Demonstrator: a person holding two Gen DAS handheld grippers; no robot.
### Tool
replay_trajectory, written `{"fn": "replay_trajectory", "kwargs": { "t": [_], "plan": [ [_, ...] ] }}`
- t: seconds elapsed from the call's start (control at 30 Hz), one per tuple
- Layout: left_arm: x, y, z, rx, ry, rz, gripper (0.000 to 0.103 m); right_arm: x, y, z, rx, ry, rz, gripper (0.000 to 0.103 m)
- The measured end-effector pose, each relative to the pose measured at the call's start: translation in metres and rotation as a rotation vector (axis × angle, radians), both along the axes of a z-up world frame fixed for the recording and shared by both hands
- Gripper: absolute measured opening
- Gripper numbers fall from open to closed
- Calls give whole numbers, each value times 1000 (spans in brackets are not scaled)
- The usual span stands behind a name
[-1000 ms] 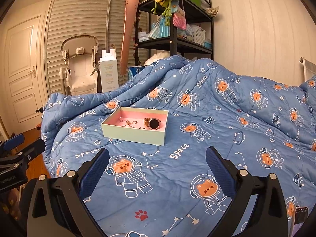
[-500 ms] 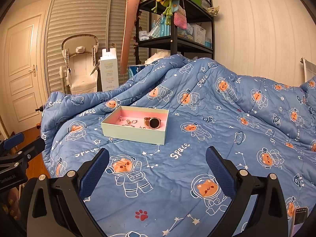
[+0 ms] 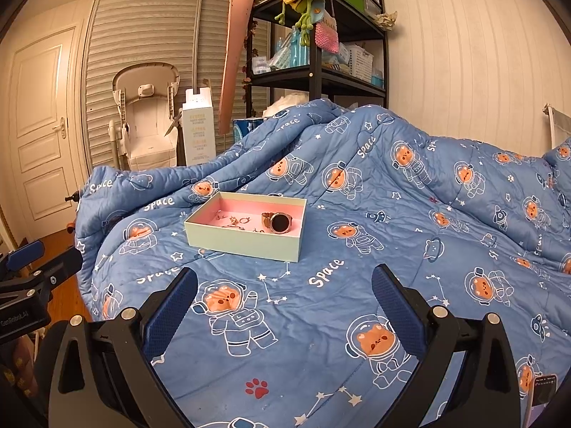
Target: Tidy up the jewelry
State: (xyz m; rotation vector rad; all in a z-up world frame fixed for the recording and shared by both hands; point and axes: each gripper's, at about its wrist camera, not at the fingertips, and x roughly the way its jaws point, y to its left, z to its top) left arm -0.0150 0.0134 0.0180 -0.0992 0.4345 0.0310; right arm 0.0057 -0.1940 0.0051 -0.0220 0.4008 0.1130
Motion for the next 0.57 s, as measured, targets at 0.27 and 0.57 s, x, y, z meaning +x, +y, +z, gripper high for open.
{"fn": "replay_trajectory", "kwargs": {
  "t": [0.27,0.57],
  "plan": [
    [-1,0,-1,5,1,8,97,-1,1,-1,-5,-3,10,96],
    [2,1,-4,5,27,7,97,-1,1,-1,-7,1,11,96]
  ]
}}
